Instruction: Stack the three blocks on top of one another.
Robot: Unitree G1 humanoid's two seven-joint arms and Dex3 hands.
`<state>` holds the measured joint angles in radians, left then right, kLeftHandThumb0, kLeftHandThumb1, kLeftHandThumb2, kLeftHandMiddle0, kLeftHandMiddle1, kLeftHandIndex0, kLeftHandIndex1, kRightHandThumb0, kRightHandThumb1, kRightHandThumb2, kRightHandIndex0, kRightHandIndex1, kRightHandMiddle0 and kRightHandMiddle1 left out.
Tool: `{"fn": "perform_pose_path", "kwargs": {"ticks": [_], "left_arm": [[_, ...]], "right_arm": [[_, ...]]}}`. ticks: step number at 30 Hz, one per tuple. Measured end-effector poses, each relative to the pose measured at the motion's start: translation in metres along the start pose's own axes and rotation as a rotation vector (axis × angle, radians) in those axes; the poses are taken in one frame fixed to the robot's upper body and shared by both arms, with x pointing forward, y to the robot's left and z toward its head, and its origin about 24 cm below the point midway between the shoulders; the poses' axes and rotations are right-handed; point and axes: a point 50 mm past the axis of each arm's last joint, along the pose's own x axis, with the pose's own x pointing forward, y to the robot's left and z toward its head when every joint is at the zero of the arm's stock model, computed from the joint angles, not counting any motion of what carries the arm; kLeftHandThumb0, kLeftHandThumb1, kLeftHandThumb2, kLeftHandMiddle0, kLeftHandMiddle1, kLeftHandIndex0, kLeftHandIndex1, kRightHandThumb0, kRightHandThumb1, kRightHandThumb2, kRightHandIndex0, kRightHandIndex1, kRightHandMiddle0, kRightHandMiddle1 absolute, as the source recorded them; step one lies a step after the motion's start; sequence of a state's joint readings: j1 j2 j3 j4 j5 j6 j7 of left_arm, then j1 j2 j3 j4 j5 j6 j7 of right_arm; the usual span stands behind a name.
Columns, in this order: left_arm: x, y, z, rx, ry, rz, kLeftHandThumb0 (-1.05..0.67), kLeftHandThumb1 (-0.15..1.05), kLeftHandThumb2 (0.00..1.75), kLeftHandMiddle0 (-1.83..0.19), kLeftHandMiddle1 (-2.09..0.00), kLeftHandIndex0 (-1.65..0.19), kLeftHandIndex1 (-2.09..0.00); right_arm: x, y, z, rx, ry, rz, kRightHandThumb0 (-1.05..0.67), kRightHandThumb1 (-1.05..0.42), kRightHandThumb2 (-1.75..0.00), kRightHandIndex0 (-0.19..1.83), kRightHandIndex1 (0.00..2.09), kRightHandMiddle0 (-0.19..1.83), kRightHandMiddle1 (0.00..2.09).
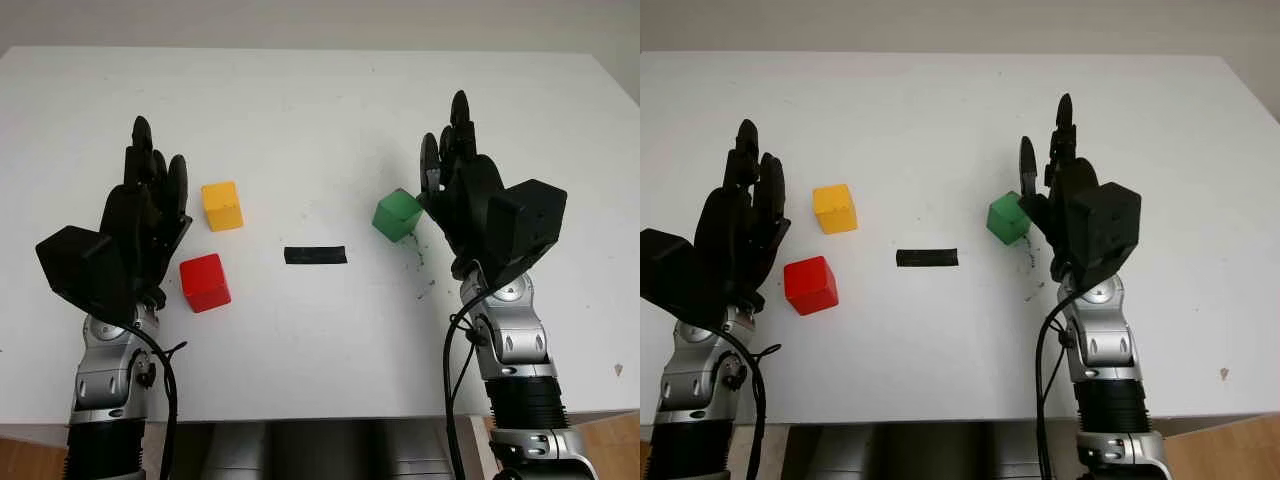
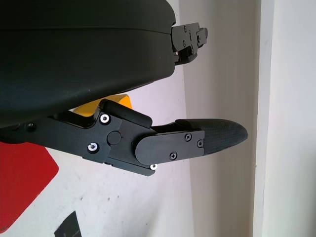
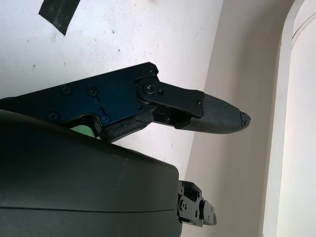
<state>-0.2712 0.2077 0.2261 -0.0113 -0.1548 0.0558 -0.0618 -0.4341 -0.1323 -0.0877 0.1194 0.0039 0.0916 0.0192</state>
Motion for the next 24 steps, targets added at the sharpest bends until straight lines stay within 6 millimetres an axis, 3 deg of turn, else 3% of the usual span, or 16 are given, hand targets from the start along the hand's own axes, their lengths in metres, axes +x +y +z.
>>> {"fn": "perform_pose_path", "kwargs": {"ticks": [12,16,22,24], "left_arm": [[-0.004,0.000,-0.002,0.001,0.007,0.001,-0.68,1.05,0.54,0.17,-0.05,0.14,-0.05],[-0.004,0.003,0.001,0.034,0.001,-0.009,-0.70,1.05,0.47,0.14,-0.07,0.10,-0.07],[-0.006,0.016,0.027,0.306,-0.051,0.026,-0.70,1.05,0.22,-0.22,-0.10,-0.19,-0.16],[-0.009,0.020,0.036,0.419,-0.063,0.031,-0.71,1.05,0.19,-0.25,-0.09,-0.23,-0.16]], "right_arm": [[-0.003,-0.001,-0.003,0.004,0.025,-0.003,-0.71,-1.05,-0.65,-0.19,0.00,-0.19,0.00],[-0.003,-0.001,-0.001,-0.005,0.006,0.004,-0.70,-1.05,-0.67,-0.19,0.00,-0.19,0.00],[-0.002,-0.005,0.001,-0.027,-0.002,0.024,-0.71,-1.05,-0.66,-0.19,0.00,-0.19,0.00],[-0.001,-0.006,0.004,-0.031,-0.009,0.030,-0.71,-1.05,-0.66,-0.19,0.00,-0.19,0.00]]}}
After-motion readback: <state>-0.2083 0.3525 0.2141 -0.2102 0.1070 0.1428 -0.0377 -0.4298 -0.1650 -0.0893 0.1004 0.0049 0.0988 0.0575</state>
